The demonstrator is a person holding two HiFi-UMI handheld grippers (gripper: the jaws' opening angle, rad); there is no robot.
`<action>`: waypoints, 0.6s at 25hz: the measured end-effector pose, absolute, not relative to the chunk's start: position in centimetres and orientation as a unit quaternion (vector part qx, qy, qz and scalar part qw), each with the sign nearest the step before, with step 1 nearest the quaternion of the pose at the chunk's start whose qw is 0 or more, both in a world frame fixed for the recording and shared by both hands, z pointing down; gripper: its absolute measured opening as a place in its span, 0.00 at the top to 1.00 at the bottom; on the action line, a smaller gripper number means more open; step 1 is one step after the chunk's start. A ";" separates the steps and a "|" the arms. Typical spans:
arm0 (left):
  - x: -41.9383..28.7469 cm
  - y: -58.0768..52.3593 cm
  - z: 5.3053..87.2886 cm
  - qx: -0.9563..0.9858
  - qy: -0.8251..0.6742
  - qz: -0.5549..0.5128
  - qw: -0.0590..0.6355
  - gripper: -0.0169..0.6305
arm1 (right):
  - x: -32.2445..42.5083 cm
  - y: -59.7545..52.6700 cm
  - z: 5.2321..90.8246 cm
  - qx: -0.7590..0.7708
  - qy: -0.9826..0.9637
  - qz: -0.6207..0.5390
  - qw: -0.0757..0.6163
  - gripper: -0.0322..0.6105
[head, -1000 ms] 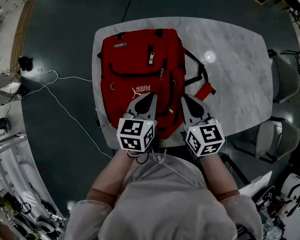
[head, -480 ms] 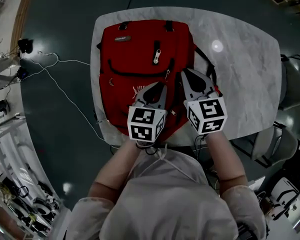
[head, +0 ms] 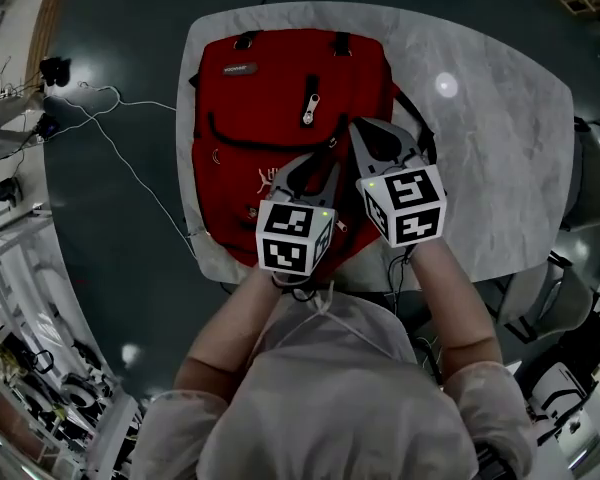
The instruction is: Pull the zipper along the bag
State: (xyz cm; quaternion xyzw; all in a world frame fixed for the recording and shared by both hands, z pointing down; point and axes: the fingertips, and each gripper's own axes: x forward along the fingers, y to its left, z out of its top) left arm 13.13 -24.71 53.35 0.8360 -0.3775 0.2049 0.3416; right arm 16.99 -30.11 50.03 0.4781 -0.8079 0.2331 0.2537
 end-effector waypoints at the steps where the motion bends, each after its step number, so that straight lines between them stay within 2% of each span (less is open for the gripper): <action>1: 13.2 -24.7 53.4 0.835 -0.379 0.211 0.338 0.83 | 16.9 -30.0 50.4 0.469 -0.810 0.236 0.261 0.91; 4: 13.2 -24.8 53.6 0.831 -0.393 0.231 0.319 0.84 | 16.5 -29.8 51.0 0.453 -0.815 0.240 0.271 0.91; 6: 13.0 -25.0 53.8 0.828 -0.400 0.241 0.312 0.91 | 16.2 -29.8 51.1 0.448 -0.817 0.243 0.270 0.91; 11: 12.8 -24.9 53.9 0.826 -0.398 0.249 0.313 0.93 | 16.0 -29.9 51.6 0.438 -0.822 0.239 0.275 0.91; 15: 12.8 -24.8 53.5 0.835 -0.383 0.259 0.298 0.94 | 16.2 -29.7 52.9 0.430 -0.815 0.231 0.311 0.91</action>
